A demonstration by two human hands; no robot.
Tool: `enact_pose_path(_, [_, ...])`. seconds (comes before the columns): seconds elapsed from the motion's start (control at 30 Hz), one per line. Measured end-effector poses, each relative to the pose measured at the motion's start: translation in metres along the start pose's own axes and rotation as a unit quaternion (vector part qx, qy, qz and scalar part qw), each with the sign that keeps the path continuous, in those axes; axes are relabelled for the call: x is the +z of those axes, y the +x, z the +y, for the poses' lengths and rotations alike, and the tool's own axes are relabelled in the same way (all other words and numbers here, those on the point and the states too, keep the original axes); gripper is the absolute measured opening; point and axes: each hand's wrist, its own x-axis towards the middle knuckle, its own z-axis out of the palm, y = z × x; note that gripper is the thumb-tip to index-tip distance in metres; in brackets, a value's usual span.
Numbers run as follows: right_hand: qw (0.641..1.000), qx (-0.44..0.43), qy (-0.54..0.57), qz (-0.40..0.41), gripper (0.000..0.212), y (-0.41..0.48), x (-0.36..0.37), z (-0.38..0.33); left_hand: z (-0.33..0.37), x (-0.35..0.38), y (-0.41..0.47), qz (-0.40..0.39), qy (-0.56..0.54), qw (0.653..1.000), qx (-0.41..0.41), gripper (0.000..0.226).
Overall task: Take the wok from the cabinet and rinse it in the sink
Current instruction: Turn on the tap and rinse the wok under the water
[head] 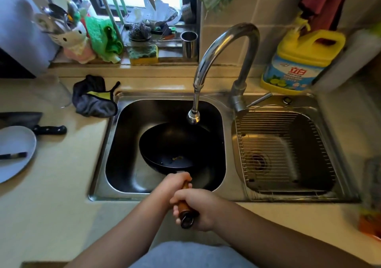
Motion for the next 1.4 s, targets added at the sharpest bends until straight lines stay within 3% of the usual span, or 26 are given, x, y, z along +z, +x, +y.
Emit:
enact_pose_path(0.1, [0.979,-0.025,-0.201,-0.004,0.029,-0.008,-0.024,-0.010,-0.002,-0.006,0.002,-0.030,-0.041,0.999,-0.013,0.023])
enact_pose_path(0.17, [0.963,-0.088,-0.249,0.057,0.039,-0.017,-0.052,-0.031,-0.004,-0.011,0.002,-0.059,-0.052,0.997,-0.022,0.020])
enact_pose_path(0.3, [0.945,-0.226,-0.100,0.216,0.033,-0.036,-0.124,-0.098,-0.007,-0.016,0.001,-0.079,-0.068,0.994,-0.039,0.012])
enact_pose_path(0.47, [0.903,-0.314,0.071,0.284,0.021,-0.045,-0.178,-0.171,-0.010,-0.016,0.003,-0.088,-0.091,0.990,-0.054,0.008])
enact_pose_path(0.7, [0.875,-0.381,0.084,0.289,0.008,-0.045,-0.192,-0.209,-0.015,-0.021,0.010,-0.075,-0.098,0.991,-0.061,0.008])
enact_pose_path(0.83, [0.856,-0.397,-0.001,0.332,0.011,-0.040,-0.199,-0.211,-0.016,-0.019,0.008,-0.071,-0.105,0.990,-0.057,0.007])
enact_pose_path(0.93, [0.850,-0.401,-0.002,0.342,0.002,-0.039,-0.199,-0.214,-0.014,-0.016,0.006,-0.065,-0.103,0.991,-0.052,0.007])
enact_pose_path(1.13, [0.847,-0.404,0.037,0.343,0.042,-0.029,-0.203,-0.211,-0.013,-0.015,0.001,-0.069,-0.104,0.991,-0.043,0.002])
enact_pose_path(1.4, [0.848,-0.409,0.062,0.332,0.040,-0.028,-0.201,-0.201,-0.014,-0.016,0.005,-0.063,-0.100,0.992,-0.047,0.004])
